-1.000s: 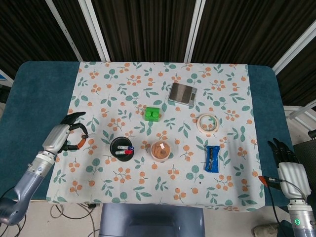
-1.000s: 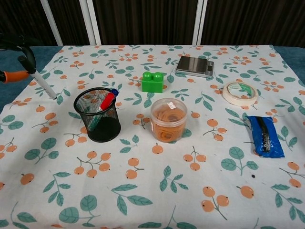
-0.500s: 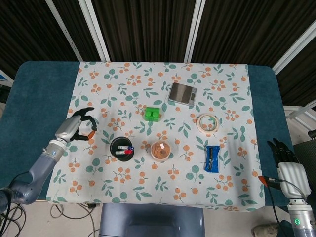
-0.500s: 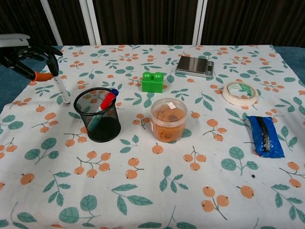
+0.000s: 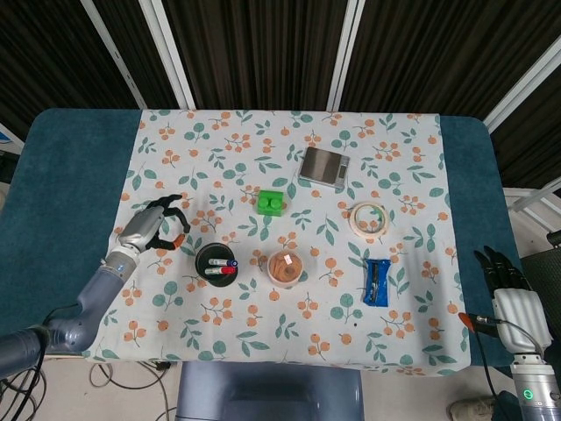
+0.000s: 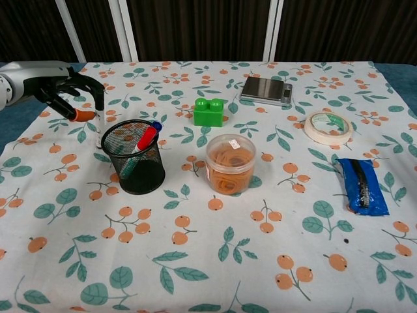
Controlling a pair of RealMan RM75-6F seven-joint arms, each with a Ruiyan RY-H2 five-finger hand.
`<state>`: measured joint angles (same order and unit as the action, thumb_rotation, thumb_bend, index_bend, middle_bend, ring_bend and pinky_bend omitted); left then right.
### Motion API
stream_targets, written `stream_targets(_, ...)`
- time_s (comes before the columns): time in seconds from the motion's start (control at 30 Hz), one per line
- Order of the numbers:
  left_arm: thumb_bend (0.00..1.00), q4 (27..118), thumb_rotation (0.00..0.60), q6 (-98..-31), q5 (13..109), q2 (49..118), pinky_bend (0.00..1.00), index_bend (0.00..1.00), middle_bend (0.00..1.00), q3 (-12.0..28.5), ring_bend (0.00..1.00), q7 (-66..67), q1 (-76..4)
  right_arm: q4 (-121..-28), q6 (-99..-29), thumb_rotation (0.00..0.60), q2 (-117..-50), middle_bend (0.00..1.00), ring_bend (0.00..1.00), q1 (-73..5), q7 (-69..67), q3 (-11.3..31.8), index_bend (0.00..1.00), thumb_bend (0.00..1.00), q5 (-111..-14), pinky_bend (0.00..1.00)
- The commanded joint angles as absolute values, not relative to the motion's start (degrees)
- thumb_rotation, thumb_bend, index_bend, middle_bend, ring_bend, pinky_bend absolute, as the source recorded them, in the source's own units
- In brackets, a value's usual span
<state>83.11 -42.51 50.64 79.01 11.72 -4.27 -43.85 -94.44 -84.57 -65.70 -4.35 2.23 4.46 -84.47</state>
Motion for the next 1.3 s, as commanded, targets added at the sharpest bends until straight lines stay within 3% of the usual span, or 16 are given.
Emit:
stream_targets(0.03, 0.28, 84.12, 0.600, -45.24, 44.74, 80.99, 0.00, 0.33, 0.03, 12.86, 0.00, 1.04, -46.21, -94.44, -84.59, 0.600, -65.71, 0.00, 0.04, -4.35, 2.25, 4.44, 0.06, 0.12, -84.51, 0.17)
stream_targets(0.27, 0.21, 90.35, 0.600, -51.37, 41.34, 79.30, 0.00, 0.12, 0.00, 16.44, 0.00, 3.28, -46.55, -94.36, -84.60, 0.600, -65.70, 0.00, 0.04, -4.32, 2.09, 4.41, 0.06, 0.12, -84.49, 0.17)
stream_targets(0.5, 0.20, 96.47, 0.600, -59.20, 47.61, 74.53, 0.00, 0.11, 0.00, 15.01, 0.00, 7.41, -43.47, -94.49, -84.53, 0.600, -65.70, 0.00, 0.04, -4.34, 2.21, 4.40, 0.06, 0.12, -84.45, 0.17)
stream_targets(0.87, 0.20, 99.98, 0.600, -83.16, 69.67, 72.03, 0.00, 0.13, 0.00, 1.73, 0.00, 16.52, -29.56, -94.75, -84.66, 0.600, -65.72, 0.00, 0.04, -4.24, 2.34, 4.56, 0.06, 0.12, -84.08, 0.17)
stream_targets(1.07, 0.20, 97.73, 0.600, -88.88, 79.02, 68.12, 0.00, 0.13, 0.00, -6.27, 0.00, 5.64, -20.16, -94.68, -84.81, 0.600, -65.81, 0.00, 0.04, -4.23, 2.63, 4.61, 0.06, 0.12, -84.12, 0.17)
stream_targets(1.3, 0.20, 93.96, 0.600, -91.40, 82.61, 64.63, 0.00, 0.13, 0.00, -9.59, 0.00, -5.87, -13.25, -94.59, -85.13, 0.600, -65.90, 0.00, 0.04, -4.16, 2.98, 4.58, 0.06, 0.12, -84.40, 0.17)
